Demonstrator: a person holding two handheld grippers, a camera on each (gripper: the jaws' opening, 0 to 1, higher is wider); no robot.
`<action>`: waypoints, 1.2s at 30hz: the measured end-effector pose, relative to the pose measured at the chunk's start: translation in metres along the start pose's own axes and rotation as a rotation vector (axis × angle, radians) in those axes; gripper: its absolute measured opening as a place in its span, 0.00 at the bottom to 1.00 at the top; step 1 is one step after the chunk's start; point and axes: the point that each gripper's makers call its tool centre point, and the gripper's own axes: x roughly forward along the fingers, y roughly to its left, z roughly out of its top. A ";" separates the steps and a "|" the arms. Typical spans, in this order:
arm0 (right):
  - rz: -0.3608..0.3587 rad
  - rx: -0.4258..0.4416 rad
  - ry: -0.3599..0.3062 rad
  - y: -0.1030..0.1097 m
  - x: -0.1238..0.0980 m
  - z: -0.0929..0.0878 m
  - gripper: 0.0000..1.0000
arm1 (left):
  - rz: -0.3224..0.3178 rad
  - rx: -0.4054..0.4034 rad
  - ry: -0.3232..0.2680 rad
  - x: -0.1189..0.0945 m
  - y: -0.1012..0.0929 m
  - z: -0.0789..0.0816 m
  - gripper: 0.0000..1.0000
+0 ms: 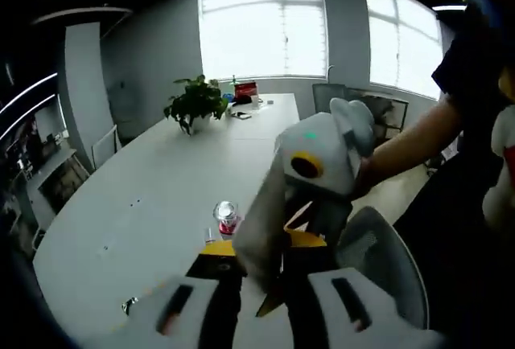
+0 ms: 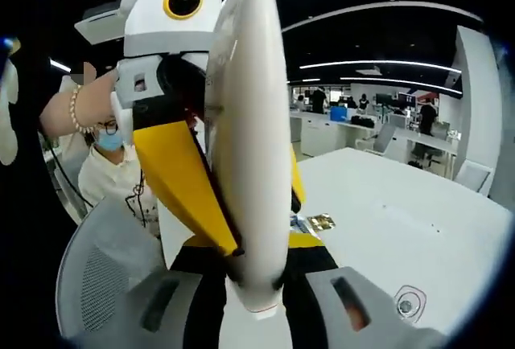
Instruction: Arrange the skincare products in the storage area until every visible bottle or jar stands upright without overlapping.
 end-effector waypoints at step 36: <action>-0.217 0.176 0.056 -0.040 -0.046 -0.089 0.30 | -0.088 -0.025 -0.050 0.092 0.020 -0.064 0.09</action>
